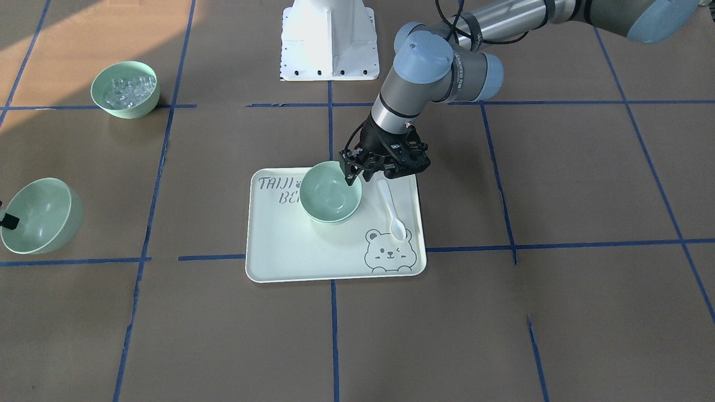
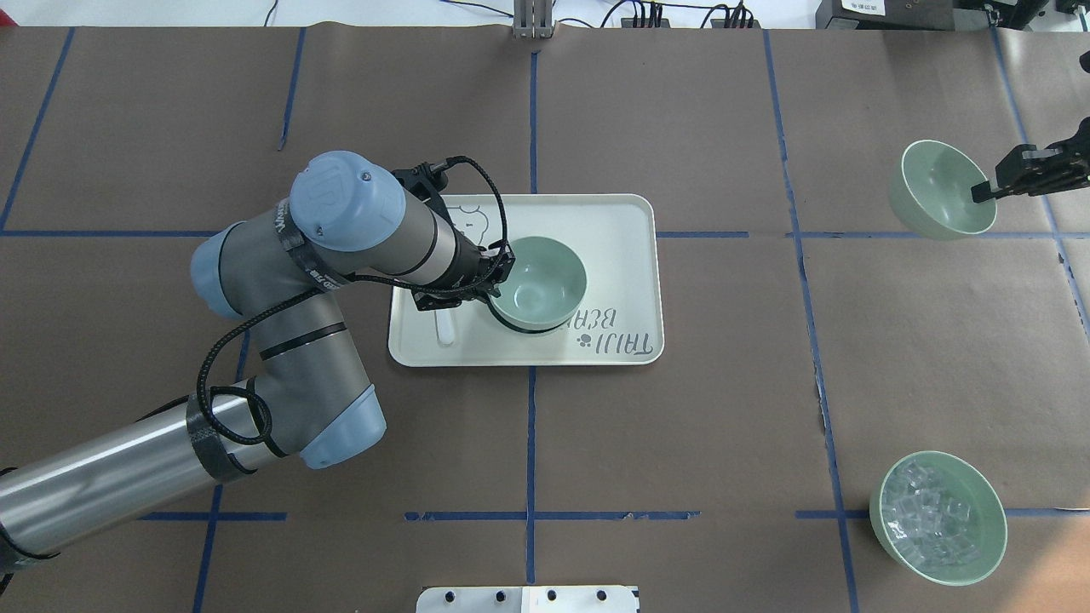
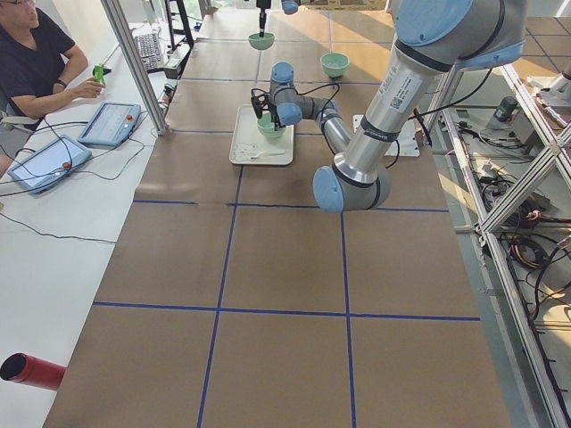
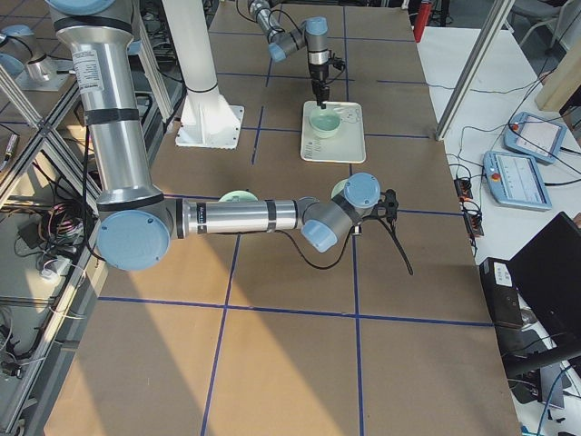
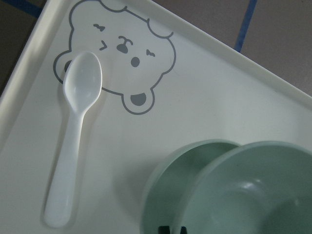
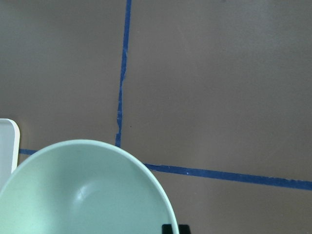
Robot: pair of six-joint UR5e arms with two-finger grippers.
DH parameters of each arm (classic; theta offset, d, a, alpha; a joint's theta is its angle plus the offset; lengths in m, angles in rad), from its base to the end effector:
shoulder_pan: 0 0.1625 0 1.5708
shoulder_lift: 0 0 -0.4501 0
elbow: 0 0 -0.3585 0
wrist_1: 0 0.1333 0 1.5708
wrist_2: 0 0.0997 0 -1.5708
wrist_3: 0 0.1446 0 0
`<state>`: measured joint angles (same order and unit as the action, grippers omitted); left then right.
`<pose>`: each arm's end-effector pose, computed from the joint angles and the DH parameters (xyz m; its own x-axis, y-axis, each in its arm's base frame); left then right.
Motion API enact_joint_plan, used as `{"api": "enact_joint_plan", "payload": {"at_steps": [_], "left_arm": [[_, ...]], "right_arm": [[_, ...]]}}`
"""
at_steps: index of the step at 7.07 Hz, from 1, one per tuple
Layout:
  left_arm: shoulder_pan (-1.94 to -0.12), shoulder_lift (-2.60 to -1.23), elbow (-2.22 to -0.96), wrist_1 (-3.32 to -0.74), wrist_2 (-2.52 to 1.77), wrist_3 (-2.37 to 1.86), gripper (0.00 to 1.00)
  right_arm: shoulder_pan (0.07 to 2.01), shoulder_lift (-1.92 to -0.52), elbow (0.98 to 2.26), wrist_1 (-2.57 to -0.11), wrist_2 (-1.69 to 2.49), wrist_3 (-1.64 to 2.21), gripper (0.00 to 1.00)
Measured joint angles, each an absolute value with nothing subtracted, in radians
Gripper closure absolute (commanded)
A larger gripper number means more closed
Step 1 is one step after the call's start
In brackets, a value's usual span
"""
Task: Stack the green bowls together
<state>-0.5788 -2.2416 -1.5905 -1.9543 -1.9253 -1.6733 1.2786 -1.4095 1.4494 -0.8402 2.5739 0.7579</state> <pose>0.5597 -0.4650 0.2637 0.3705 -0.3567 -0.8576 0.2970 0.9203 -0.2545 -0.1493 -0.5359 0.5788 0.3932 -0.0486 0.9182 -0.0875 0.9921 0.0900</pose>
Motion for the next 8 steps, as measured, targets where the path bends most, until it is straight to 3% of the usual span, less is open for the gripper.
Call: {"api": "enact_joint_plan", "payload": {"at_steps": [5, 8], "left_arm": [[-0.759, -2.178, -1.705, -1.766, -2.029, -1.378, 0.00], [-0.873, -2.076, -1.761, -1.742, -2.053, -1.164, 0.00]], "right_arm": [[0.995, -1.238, 1.588, -0.873, 2.407, 1.144, 1.00], [0.779, -1.050, 1.678, -1.180, 2.159, 1.192, 1.00]]}}
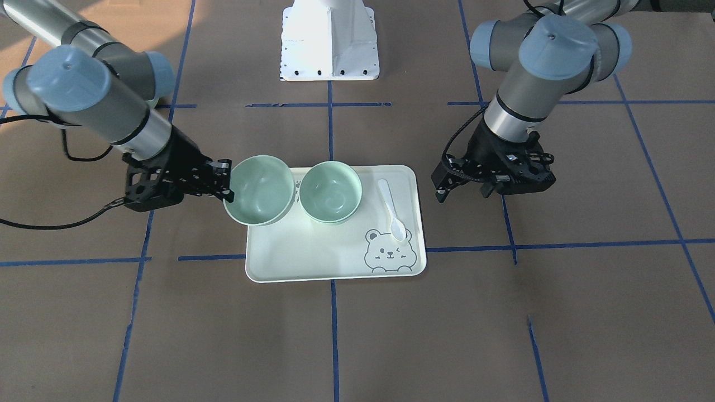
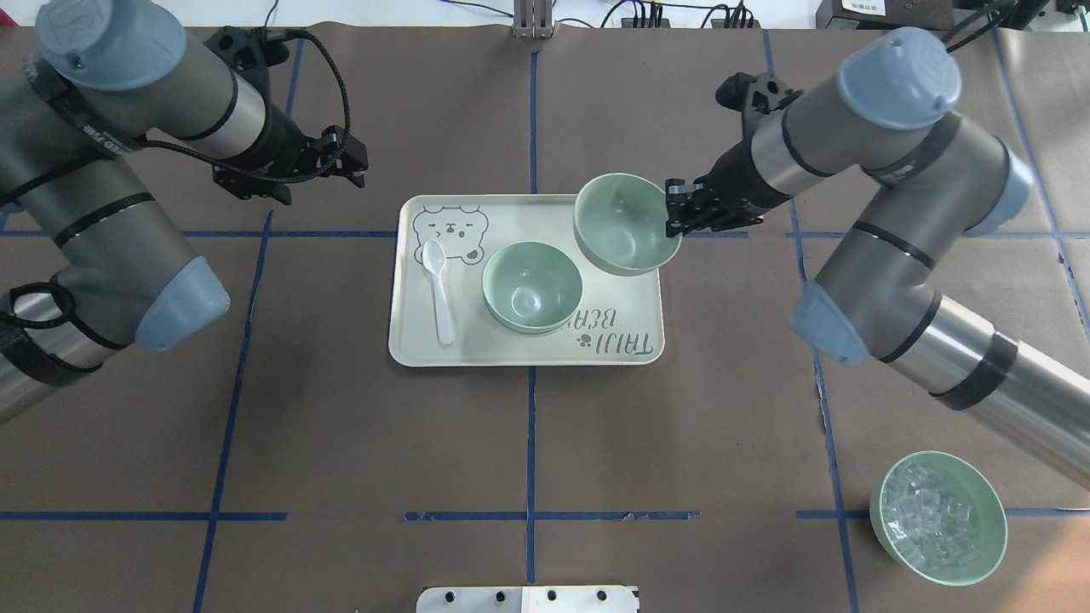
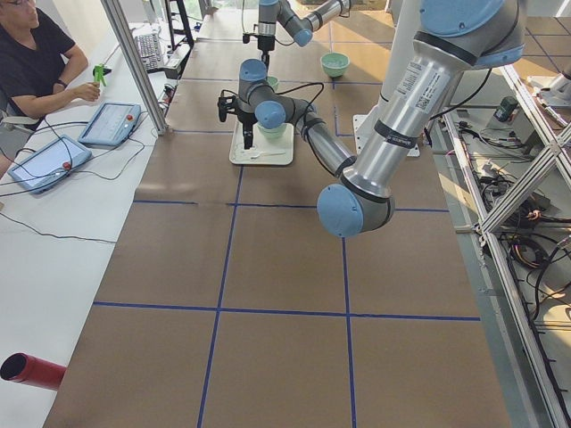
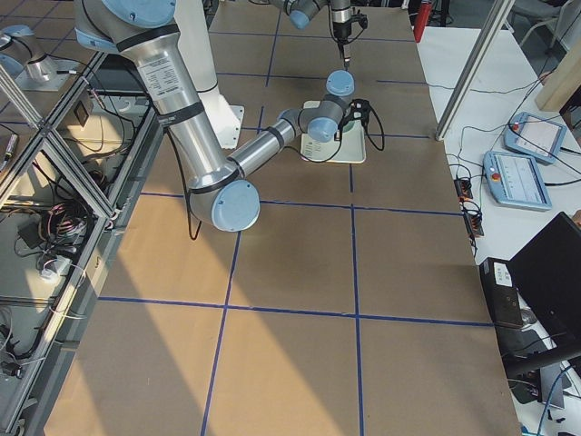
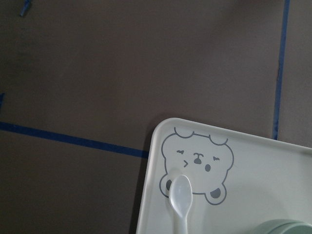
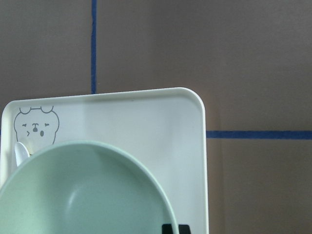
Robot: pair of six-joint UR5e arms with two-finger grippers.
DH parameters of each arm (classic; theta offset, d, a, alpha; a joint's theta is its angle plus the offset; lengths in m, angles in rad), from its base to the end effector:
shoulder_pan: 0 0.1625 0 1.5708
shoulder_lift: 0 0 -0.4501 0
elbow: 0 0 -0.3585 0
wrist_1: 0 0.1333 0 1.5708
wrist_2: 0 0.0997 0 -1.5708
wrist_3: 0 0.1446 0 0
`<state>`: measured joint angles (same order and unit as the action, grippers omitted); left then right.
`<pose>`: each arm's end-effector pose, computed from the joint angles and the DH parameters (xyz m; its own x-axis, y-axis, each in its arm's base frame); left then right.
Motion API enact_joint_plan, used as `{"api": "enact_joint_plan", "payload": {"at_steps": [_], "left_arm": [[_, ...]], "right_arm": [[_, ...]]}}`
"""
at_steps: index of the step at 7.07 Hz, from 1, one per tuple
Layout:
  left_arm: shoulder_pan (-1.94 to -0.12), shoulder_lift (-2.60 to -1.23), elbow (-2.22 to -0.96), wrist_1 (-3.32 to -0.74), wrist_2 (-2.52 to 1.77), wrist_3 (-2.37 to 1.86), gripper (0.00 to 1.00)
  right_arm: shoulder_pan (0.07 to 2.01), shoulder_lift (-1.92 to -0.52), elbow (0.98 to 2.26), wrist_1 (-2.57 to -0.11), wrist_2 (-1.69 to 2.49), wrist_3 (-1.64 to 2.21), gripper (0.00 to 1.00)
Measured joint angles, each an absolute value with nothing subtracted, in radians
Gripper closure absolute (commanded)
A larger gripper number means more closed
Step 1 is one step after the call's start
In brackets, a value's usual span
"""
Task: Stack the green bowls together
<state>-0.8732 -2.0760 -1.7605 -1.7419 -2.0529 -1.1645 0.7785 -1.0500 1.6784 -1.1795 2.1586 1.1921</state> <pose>0.3702 -0.5449 0.3339 0.5610 -0.1242 -0.8184 0.2509 0.9677 0.0251 -0.4388 -0.5074 0.3203 0.4381 -0.0001 0.8989 -0.0926 0.9947 0.0452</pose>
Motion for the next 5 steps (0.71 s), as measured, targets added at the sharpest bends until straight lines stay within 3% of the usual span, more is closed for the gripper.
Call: {"api": "enact_joint_plan", "payload": {"at_steps": [4, 5], "left_arm": [[-0.946, -2.012, -1.761, -1.745, -2.080, -1.022, 0.00], [-0.948, -2.007, -1.760, -1.747, -2.080, -1.018, 0.00]], "right_arm": [[0.666, -0.932, 1.658, -1.318, 2.031, 1.195, 1.00], [0.660, -0.921, 1.646, -1.320, 2.027, 1.195, 0.03]]}}
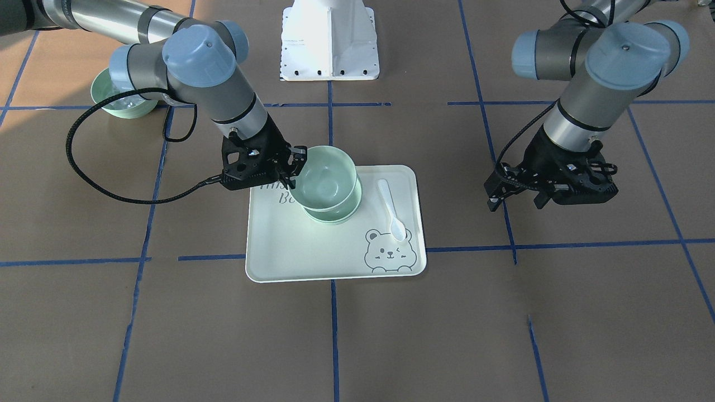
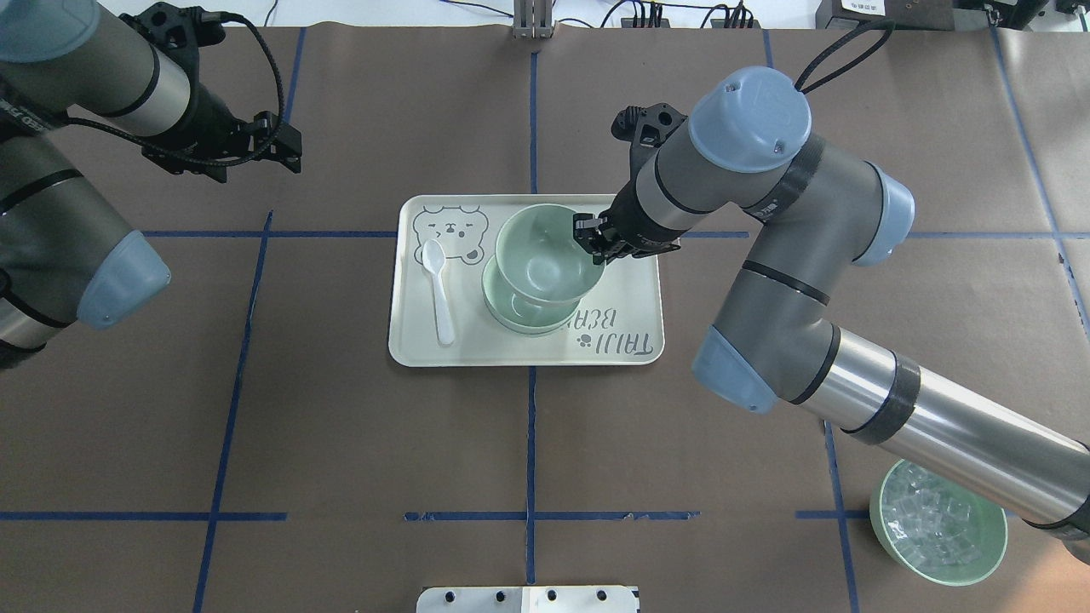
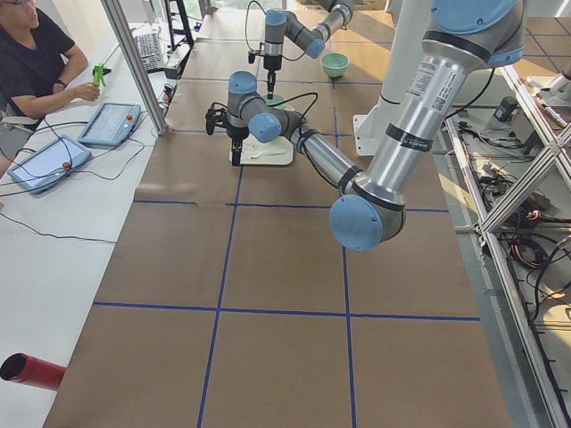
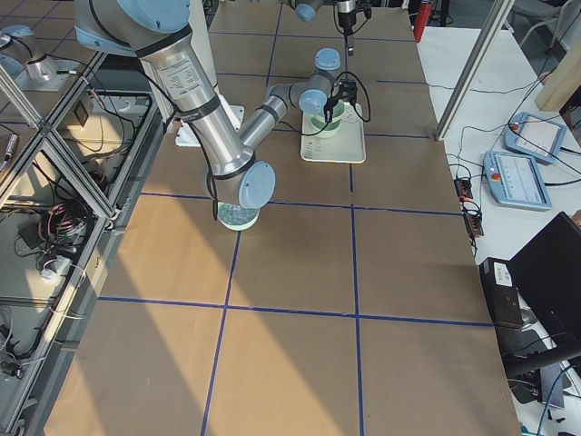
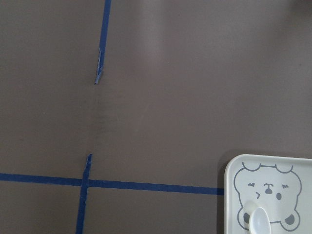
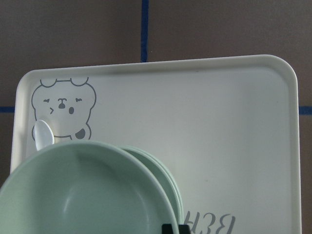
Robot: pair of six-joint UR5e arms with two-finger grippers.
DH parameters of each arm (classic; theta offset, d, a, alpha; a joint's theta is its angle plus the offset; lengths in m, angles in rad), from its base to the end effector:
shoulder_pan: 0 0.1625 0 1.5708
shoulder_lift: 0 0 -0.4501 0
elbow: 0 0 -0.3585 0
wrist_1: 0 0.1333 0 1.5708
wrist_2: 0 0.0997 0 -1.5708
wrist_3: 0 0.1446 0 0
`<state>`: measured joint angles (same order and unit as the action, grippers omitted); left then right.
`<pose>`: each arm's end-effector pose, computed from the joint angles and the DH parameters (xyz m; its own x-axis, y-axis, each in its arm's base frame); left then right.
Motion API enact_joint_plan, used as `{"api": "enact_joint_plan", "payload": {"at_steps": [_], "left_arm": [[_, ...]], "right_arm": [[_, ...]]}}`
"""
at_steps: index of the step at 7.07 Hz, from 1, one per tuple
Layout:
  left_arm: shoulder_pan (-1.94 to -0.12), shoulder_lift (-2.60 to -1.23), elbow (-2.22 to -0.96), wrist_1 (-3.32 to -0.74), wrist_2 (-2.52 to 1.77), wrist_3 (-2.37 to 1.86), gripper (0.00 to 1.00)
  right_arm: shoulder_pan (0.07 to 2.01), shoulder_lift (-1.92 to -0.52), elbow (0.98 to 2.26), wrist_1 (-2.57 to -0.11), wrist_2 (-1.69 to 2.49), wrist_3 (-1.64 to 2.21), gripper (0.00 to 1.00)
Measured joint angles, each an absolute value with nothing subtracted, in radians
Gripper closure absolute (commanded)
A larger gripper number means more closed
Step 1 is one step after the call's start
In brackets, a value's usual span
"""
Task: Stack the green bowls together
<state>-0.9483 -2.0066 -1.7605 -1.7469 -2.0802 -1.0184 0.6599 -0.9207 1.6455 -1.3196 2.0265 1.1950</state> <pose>0.3225 -0.5571 0.3768 0.6102 -0.0646 -0.7896 0.2171 0.9722 0.0883 -0.5137 -0.4868 0.2733 0.5082 -0.0228 0.8610 -0.0817 0.9939 0.0746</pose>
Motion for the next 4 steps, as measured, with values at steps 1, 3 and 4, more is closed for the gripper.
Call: {"api": "enact_joint_plan", "payload": {"at_steps": [1, 3, 4], "left_arm": [[-0.949, -2.004, -1.761, -1.748, -2.080, -1.017, 0.00], [-0.948, -2.001, -1.759, -1.750, -2.079, -1.017, 0.00], [-0.949, -2.001, -1.757, -1.750, -2.079, -1.017, 0.00]], "right_arm": [[0.648, -0.916, 1.634, -1.318, 2.018, 1.200, 0.00], [0.602, -0.909, 1.624, -1.311, 1.931, 1.271, 0.00], [0.591, -0.906, 1.628, -1.311, 1.907, 1.292, 0.00]]}}
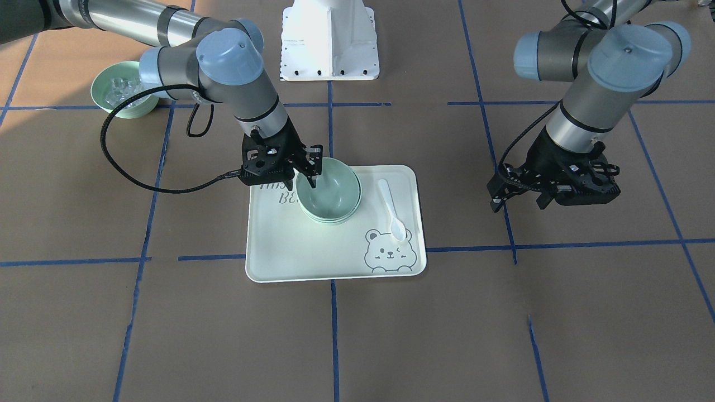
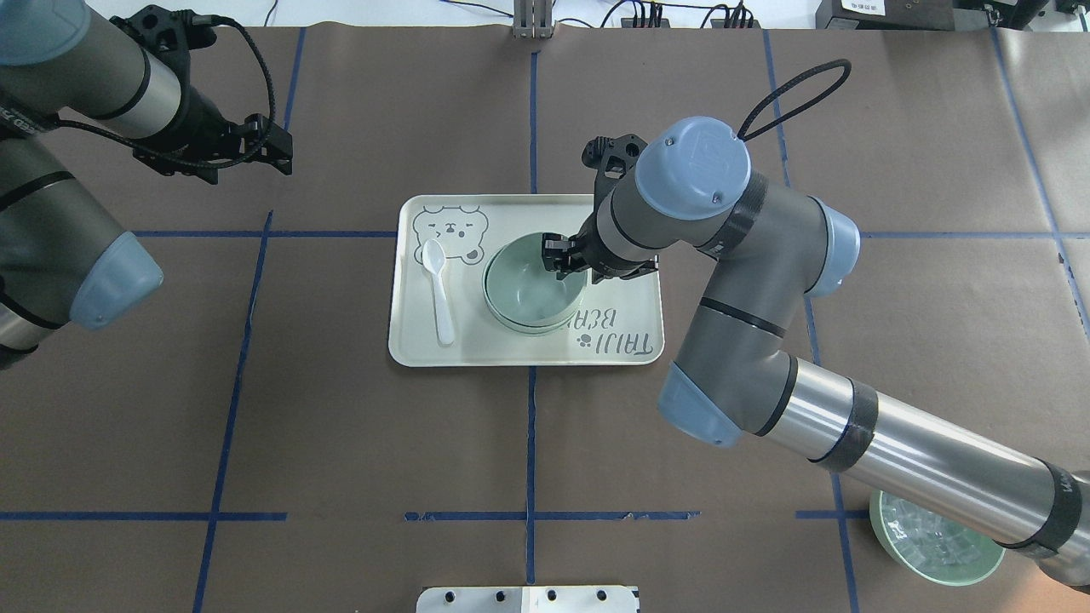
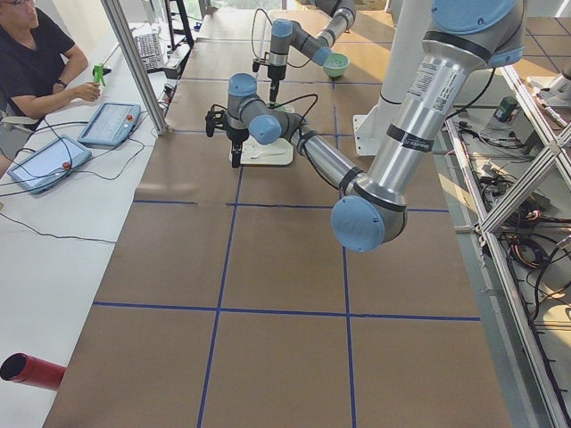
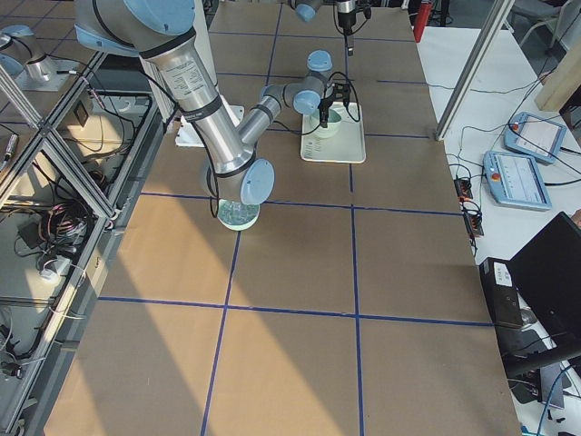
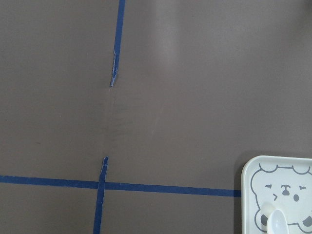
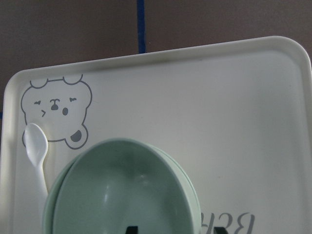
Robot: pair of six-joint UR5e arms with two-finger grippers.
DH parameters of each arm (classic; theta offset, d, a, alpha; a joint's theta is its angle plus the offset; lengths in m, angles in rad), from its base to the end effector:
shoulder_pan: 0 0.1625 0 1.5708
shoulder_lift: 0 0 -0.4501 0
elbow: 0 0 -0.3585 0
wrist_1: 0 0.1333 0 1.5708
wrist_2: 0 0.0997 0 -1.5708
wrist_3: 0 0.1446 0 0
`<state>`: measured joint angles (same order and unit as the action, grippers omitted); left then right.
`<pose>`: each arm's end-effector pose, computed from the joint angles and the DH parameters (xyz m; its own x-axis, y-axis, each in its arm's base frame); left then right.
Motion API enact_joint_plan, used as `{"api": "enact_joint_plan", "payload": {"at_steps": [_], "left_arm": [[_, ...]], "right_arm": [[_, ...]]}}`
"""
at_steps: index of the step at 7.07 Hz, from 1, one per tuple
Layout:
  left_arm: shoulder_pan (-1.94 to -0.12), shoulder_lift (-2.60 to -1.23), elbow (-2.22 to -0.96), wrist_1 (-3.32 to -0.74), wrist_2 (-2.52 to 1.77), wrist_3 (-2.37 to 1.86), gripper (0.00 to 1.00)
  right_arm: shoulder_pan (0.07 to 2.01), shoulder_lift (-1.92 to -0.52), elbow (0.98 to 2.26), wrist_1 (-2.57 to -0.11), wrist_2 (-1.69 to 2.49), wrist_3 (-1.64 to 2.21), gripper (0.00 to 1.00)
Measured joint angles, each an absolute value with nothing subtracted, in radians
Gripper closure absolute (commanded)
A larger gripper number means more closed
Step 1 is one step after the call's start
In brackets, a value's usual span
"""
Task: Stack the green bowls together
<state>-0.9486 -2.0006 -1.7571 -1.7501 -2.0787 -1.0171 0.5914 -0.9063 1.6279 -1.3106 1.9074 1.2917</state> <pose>0.3219 -0.5569 0.3817 0.6139 -0.0676 -0.7865 0.2172 0.9723 0.0860 -0.5464 -0.4700 0.2729 0.5255 0.0397 0.8499 -0.1597 0.9858 0.0527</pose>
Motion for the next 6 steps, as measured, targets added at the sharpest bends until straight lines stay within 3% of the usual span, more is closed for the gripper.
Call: {"api": "enact_joint_plan", "payload": {"at_steps": [3, 6], "left_arm": [[-0.951, -2.000, -1.752, -1.751, -2.078, -1.013, 0.00], [-1.016, -1.964, -1.756, -1.742, -2.091, -0.887, 0.00]], "right_arm": [[0.621, -0.911, 1.656, -1.332, 1.922, 1.299, 0.00], [0.785, -1.008, 1.833, -1.544, 2.048, 1.111, 0.00]]}}
